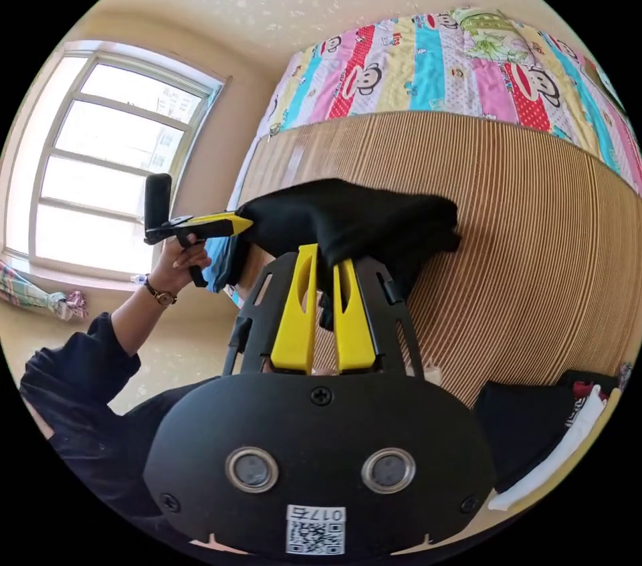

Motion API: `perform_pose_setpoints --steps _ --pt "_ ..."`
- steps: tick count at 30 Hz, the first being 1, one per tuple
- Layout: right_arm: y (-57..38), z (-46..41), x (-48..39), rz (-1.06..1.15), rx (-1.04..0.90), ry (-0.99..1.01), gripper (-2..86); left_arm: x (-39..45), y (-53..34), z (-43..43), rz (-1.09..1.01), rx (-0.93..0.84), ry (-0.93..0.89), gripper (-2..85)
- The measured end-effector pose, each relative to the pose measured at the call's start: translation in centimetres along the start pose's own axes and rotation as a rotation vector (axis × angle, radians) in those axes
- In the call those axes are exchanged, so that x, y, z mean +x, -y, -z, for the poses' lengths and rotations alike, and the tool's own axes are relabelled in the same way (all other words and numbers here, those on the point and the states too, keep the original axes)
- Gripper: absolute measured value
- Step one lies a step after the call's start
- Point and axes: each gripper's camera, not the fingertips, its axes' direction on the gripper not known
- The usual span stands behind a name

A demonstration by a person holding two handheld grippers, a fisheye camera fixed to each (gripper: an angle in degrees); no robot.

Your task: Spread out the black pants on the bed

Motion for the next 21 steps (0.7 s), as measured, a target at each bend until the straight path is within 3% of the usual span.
perform_pose_setpoints --steps 7,10,14,21 --pt "-12.5 -12.3 10.1 -0.359 -0.149 0.069 3.4 -6.4 -11.1 -9.0 0.276 -0.178 0.027 6.2" --pt "-14.6 -13.5 13.1 -0.459 -0.196 0.055 5.8 -8.2 -13.1 -8.4 0.352 -0.107 -0.063 8.4" --pt "-13.3 -11.6 16.5 -0.493 -0.130 0.140 11.0 -11.1 -12.4 -4.8 0.442 0.072 -0.166 11.7" --pt "-2.9 -10.5 22.4 -0.460 -0.051 0.216 16.5 -14.6 -5.1 -2.1 0.385 0.132 -0.122 15.8"
